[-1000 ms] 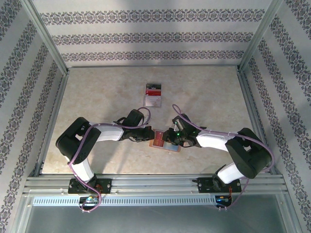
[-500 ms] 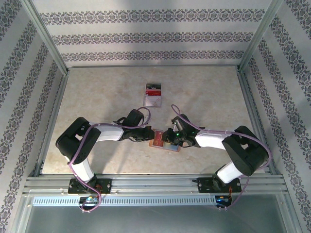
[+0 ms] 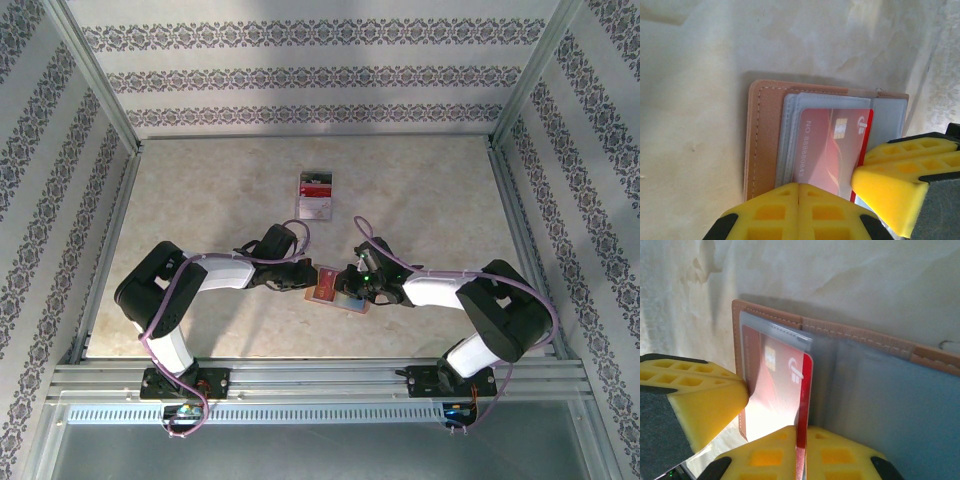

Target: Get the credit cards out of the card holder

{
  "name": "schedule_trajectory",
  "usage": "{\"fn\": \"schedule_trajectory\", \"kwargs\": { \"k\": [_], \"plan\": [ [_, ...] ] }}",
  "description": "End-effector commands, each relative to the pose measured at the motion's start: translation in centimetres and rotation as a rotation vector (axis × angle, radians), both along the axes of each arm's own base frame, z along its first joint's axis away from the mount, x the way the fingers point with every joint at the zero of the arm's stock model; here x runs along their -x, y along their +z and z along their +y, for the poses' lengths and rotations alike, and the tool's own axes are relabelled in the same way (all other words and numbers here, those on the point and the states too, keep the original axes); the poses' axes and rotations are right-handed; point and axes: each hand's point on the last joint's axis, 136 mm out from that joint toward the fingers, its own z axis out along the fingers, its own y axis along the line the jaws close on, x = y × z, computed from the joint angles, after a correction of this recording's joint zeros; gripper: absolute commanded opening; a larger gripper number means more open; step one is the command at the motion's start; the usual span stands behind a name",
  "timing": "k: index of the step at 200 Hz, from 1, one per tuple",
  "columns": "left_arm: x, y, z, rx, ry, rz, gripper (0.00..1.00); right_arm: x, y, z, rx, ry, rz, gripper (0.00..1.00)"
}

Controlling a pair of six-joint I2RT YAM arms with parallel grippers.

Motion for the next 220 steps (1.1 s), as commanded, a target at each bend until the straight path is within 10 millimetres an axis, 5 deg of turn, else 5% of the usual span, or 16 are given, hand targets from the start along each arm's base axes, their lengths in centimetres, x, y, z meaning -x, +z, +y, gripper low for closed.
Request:
{"fn": "schedule_trajectory", "kwargs": {
  "k": [1, 146, 220],
  "plan": [
    [1.1, -3.3, 3.0, -0.159, 0.045, 0.072, 0.00, 0.5, 0.5, 0.3, -0.027, 0.015, -0.013, 0.07],
    [0.8, -3.1, 3.0, -0.159, 0.062, 0.073, 0.00, 1.7, -0.5, -1.5, -0.009, -0.019, -0.007, 0.03],
    [-1.0, 3.0, 1.8, -0.079, 0.050, -0.056, 0.02, 1.5, 0.4, -1.7, -0.034, -0.027, -0.037, 0.01]
  ]
}}
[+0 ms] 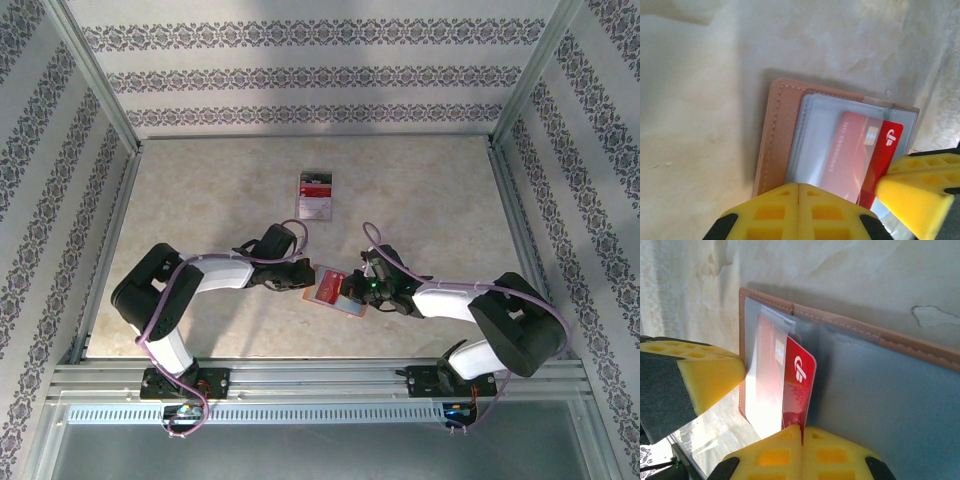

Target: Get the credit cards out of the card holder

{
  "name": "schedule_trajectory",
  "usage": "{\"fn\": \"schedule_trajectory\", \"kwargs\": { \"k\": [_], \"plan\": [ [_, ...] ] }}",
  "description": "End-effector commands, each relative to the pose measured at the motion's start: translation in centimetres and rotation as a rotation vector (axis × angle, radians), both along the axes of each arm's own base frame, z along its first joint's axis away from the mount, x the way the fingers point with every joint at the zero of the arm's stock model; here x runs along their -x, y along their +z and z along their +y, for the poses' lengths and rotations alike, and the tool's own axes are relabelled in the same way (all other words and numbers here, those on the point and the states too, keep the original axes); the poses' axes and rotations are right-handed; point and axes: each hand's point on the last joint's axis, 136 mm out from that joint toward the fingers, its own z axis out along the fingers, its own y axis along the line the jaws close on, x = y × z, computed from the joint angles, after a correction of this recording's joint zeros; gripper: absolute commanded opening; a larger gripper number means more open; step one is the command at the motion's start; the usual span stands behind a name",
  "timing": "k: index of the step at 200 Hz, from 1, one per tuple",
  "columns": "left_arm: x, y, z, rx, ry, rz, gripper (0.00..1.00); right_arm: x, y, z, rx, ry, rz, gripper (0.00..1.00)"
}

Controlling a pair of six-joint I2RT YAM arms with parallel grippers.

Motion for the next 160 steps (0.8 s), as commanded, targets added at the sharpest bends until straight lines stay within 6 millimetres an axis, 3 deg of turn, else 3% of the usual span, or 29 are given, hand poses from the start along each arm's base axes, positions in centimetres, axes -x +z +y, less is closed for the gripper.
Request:
{"fn": "schedule_trajectory", "kwargs": {
  "k": [1, 25, 58, 115, 160],
  "plan": [
    [-1.1, 2.7, 1.0, -0.035, 0.025, -0.058, 0.02, 0.2, -0.2, -0.7, 0.007, -0.013, 0.009, 0.01],
    [-1.3, 4.8, 0.4, -0.005, 0.009, -0.089, 0.02, 0.3, -0.3, -0.6, 0.005, -0.009, 0.015, 0.01],
    [-1.0, 5.7, -1.2, 0.058, -0.024, -0.087, 0.02, 0.3, -0.4, -0.5, -0.004, -0.011, 0.017, 0.05],
    [-0.9, 3.2, -3.4, 0.078, -0.065, -0.026, 0.00, 0.2, -0.5, -0.4, -0.008, -0.006, 0.022, 0.07],
    [-0.7, 1.0, -3.7, 0.057, -0.070, 0.014, 0.00, 0.2, -0.6, -0.4, -0.011, -0.008, 0.028, 0.07]
  ]
}}
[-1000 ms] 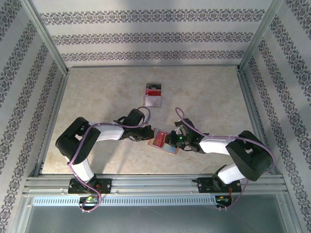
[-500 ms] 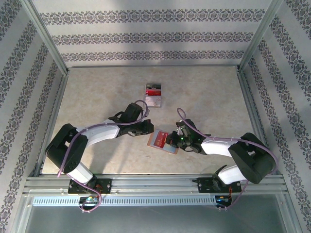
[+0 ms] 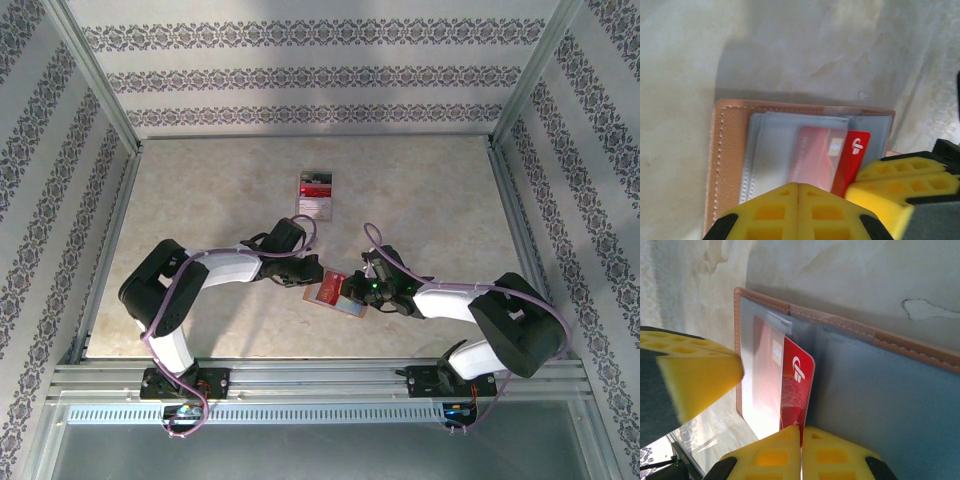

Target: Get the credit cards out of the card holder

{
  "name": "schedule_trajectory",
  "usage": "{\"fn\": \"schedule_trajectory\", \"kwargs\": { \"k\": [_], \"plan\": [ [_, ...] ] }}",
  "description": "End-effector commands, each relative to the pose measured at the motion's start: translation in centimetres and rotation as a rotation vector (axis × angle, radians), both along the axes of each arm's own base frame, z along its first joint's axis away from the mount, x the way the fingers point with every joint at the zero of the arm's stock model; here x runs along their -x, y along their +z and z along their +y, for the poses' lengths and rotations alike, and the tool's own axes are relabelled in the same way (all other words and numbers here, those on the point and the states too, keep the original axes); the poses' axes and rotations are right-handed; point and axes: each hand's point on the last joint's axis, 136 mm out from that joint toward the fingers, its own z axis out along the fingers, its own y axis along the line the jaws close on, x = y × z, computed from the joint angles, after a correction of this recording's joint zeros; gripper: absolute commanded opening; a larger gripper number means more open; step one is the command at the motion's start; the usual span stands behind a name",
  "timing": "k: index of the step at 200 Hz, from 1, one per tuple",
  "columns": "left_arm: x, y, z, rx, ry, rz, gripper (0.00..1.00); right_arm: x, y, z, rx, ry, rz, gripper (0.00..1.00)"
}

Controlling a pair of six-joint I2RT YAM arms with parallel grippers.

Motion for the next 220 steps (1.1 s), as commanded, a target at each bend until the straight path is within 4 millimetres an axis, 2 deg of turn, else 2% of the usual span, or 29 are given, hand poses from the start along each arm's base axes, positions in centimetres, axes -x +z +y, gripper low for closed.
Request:
{"fn": "schedule_trajectory", "kwargs": {
  "k": [1, 27, 63, 91, 130, 171, 220],
  "plan": [
    [-0.5, 0.5, -1.3, 0.038, -0.016, -0.019, 0.00, 0.1, -0.4, -0.2, -0.008, -0.008, 0.018, 0.07],
    [-0.1, -0.5, -1.0, 0.018, -0.016, 0.000, 0.00, 0.0, -0.3, 0.0, -0.017, -0.010, 0.018, 0.09],
    [0.5, -2.0, -0.3, -0.020, -0.010, 0.021, 0.00, 0.0, -0.4, -0.1, -0.016, -0.022, 0.027, 0.21],
    [0.8, -2.6, 0.1, -0.033, -0.001, 0.032, 0.00, 0.2, -1.0, -0.3, -0.006, -0.038, 0.052, 0.24],
    [0.8, -2.6, 0.2, -0.038, -0.001, 0.033, 0.00, 0.2, -1.5, -0.2, -0.005, -0.056, 0.066, 0.24],
    [0.8, -2.6, 0.3, -0.044, -0.002, 0.031, 0.00, -0.2, -1.0, 0.1, -0.035, -0.082, 0.049, 0.22],
    [0.9, -3.1, 0.9, -0.075, 0.010, 0.031, 0.00, 0.0, -0.9, -0.7, -0.031, -0.121, 0.041, 0.10]
  ]
}}
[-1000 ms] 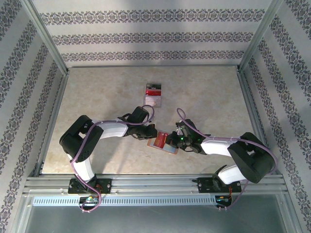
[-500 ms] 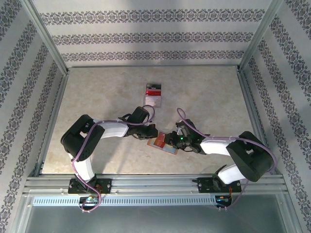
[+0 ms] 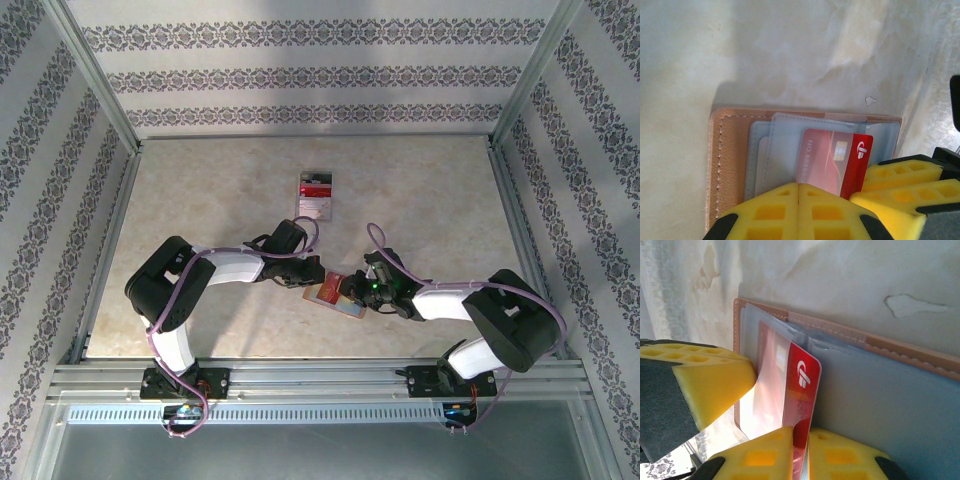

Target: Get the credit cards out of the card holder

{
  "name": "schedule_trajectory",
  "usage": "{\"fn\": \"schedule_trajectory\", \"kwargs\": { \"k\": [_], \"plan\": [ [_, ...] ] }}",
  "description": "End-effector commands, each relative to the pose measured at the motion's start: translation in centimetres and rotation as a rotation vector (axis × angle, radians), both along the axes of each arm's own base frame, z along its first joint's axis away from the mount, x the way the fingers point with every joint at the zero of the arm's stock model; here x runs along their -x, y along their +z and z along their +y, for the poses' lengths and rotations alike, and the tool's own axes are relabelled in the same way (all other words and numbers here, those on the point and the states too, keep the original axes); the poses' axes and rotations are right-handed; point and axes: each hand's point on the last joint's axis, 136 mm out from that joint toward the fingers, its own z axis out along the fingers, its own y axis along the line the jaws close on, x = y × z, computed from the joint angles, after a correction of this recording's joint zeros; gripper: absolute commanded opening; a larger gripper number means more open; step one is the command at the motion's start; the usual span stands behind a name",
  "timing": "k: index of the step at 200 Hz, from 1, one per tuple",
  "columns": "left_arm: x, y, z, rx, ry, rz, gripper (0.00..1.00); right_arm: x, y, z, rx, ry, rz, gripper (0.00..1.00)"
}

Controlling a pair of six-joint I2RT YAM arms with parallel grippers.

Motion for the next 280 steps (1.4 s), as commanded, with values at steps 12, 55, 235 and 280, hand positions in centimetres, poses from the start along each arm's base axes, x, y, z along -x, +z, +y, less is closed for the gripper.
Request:
{"fn": "schedule_trajectory", "kwargs": {
  "k": [12, 55, 235, 280],
  "plan": [
    [1.2, -2.5, 1.4, -0.094, 0.020, 0.039, 0.00, 0.2, -0.1, -0.7, 0.018, -0.038, -0.011, 0.07],
    [1.4, -3.4, 2.1, -0.123, 0.034, 0.051, 0.00, 1.4, -1.3, -2.1, 0.045, -0.059, 0.016, 0.03],
    [-2.8, 11.2, 3.0, 0.104, 0.032, -0.322, 0.36, 2.0, 6.3, -6.3, 0.125, -0.024, -0.239, 0.00],
    [-1.6, 16.1, 6.7, 0.062, 0.028, -0.507, 0.46, 0.6, 11.4, -5.6, 0.160, 0.099, -0.420, 0.00]
  ]
}}
